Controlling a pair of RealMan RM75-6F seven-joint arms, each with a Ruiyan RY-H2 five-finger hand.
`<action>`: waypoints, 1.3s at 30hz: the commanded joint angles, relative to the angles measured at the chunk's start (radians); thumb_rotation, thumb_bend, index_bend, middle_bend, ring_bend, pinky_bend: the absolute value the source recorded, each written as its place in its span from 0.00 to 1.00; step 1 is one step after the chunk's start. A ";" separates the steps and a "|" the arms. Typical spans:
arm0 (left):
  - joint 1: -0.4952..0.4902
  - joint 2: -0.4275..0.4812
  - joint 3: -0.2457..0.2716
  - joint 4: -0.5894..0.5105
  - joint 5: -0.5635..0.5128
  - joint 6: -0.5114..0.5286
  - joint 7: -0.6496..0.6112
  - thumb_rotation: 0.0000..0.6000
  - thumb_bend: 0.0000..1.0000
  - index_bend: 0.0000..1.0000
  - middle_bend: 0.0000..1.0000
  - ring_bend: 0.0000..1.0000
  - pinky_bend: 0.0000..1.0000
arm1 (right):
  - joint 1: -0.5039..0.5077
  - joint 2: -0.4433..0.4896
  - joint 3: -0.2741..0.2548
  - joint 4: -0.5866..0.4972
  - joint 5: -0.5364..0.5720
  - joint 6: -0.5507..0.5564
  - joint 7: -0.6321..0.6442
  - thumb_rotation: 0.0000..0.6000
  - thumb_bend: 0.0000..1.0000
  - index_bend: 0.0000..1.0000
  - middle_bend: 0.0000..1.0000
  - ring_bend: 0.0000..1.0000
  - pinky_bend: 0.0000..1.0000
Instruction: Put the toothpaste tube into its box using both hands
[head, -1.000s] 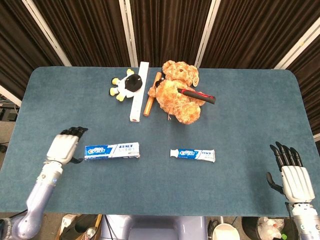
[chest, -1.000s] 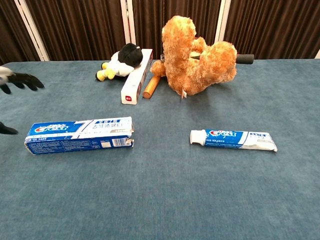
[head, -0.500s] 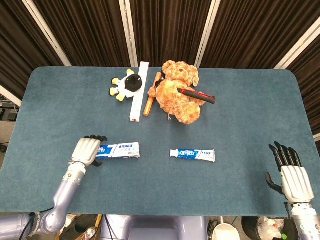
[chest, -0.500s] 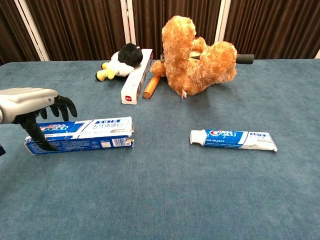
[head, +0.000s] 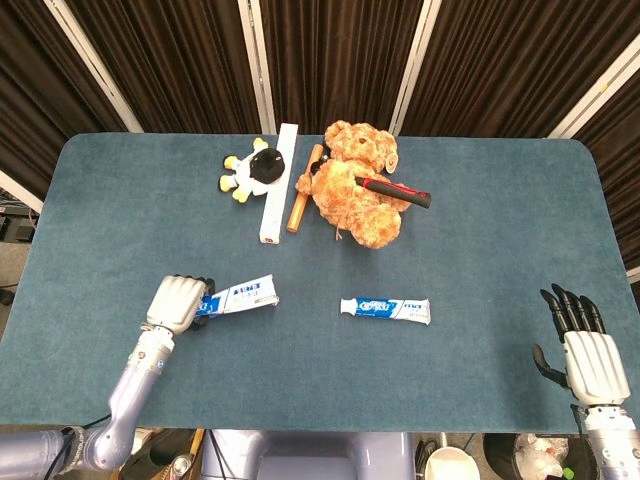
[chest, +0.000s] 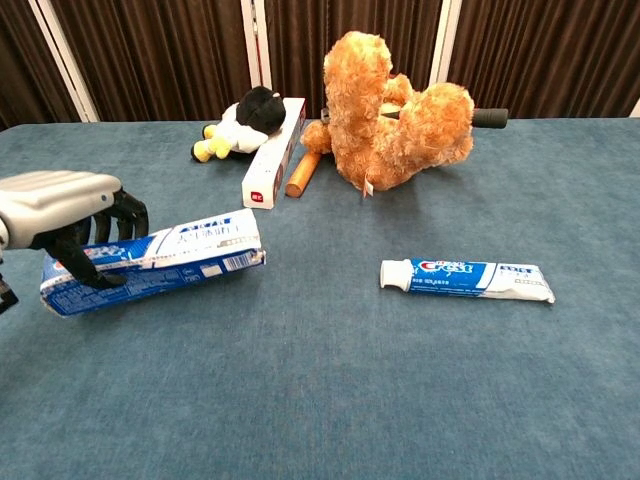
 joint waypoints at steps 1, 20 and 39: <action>0.010 0.052 0.014 -0.002 0.072 0.006 -0.046 1.00 0.39 0.48 0.53 0.48 0.46 | 0.006 0.010 0.002 -0.011 0.009 -0.013 -0.015 1.00 0.43 0.00 0.00 0.00 0.01; -0.013 0.324 -0.106 -0.092 0.174 0.001 -0.220 1.00 0.39 0.46 0.51 0.47 0.45 | 0.183 -0.038 0.092 -0.158 0.230 -0.249 -0.288 1.00 0.43 0.17 0.20 0.15 0.09; 0.016 0.471 -0.118 -0.119 0.205 -0.009 -0.315 1.00 0.39 0.46 0.51 0.47 0.45 | 0.362 -0.373 0.125 -0.077 0.438 -0.303 -0.578 1.00 0.43 0.34 0.21 0.15 0.09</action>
